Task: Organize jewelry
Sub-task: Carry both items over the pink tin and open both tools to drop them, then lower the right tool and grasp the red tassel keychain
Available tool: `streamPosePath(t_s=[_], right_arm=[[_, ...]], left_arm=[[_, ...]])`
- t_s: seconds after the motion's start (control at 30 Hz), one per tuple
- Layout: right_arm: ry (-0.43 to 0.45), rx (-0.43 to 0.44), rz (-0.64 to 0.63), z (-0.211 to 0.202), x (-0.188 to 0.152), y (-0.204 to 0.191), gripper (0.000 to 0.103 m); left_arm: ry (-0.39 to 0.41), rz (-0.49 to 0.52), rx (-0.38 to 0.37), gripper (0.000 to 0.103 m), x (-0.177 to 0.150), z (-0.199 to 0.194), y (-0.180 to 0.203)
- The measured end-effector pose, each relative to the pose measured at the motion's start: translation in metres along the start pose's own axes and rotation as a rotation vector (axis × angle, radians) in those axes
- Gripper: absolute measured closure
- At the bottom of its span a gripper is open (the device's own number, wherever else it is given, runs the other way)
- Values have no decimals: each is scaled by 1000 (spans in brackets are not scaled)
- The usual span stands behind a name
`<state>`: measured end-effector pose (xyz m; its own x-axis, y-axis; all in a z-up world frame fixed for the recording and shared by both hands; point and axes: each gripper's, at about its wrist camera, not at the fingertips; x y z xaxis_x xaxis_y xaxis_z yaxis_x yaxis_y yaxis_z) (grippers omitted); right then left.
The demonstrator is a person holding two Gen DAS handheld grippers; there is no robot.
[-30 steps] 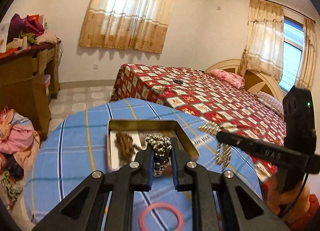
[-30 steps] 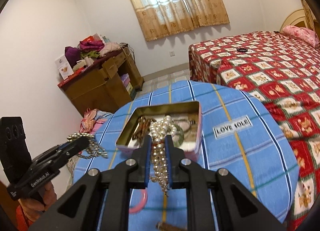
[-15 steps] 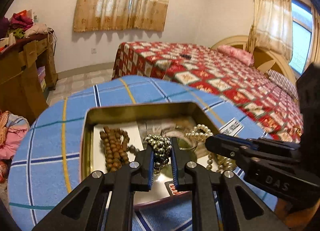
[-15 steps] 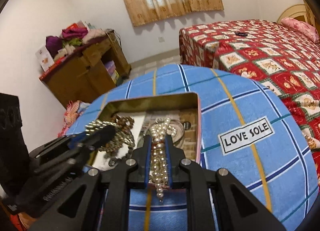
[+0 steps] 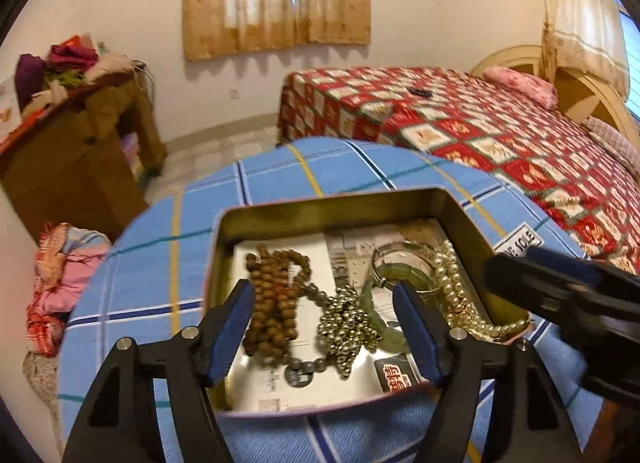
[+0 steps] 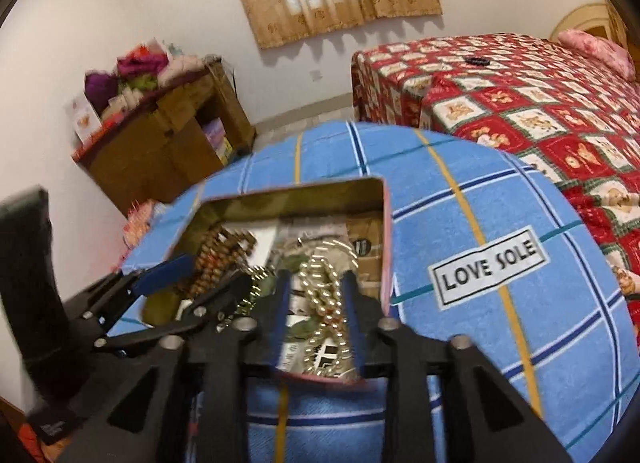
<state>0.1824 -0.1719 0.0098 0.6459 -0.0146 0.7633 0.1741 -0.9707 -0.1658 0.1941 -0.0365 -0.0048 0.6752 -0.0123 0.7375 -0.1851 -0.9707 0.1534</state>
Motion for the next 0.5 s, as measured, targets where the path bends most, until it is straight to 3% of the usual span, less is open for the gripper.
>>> streamPosePath(t_s=[0.03, 0.07, 0.27, 0.5], right_arm=[[26, -9, 2, -8, 0, -1, 25], [60, -21, -1, -22, -2, -3, 22], [72, -35, 12, -61, -17, -6, 22], [43, -62, 79, -82, -53, 11, 22]], left_arm=[[1, -2, 2, 31, 0, -4, -1], [-2, -3, 0, 31, -2, -11, -2], [-21, -10, 11, 30, -18, -36, -8], [-40, -118, 7, 31, -55, -65, -32]])
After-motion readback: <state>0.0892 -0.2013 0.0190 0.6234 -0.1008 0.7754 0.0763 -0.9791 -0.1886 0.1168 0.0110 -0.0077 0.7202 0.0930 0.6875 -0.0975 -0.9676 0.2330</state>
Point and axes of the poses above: each gripper's, at about its wrist camera, not at the fingertips, and z roughly the way its jaws point, y to its right, x to its top, and after that the axes turned 12 degrees about -z, right-handed
